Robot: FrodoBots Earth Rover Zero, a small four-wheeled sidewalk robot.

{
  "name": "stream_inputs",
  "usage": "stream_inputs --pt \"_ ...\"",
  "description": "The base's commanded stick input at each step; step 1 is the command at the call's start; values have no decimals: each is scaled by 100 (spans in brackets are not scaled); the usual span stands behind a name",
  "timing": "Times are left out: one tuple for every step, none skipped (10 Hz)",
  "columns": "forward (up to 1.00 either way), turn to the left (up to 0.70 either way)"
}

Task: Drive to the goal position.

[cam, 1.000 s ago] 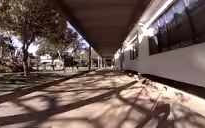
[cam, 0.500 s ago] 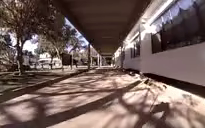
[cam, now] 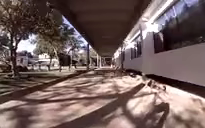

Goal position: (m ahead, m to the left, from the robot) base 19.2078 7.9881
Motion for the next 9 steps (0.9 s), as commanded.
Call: stream_inputs --pt "70 -3" --pt "70 0" --pt "70 0" --pt "70 0" --pt "70 0" --pt "70 0" --pt "70 0" --pt "70 0" --pt "70 0"
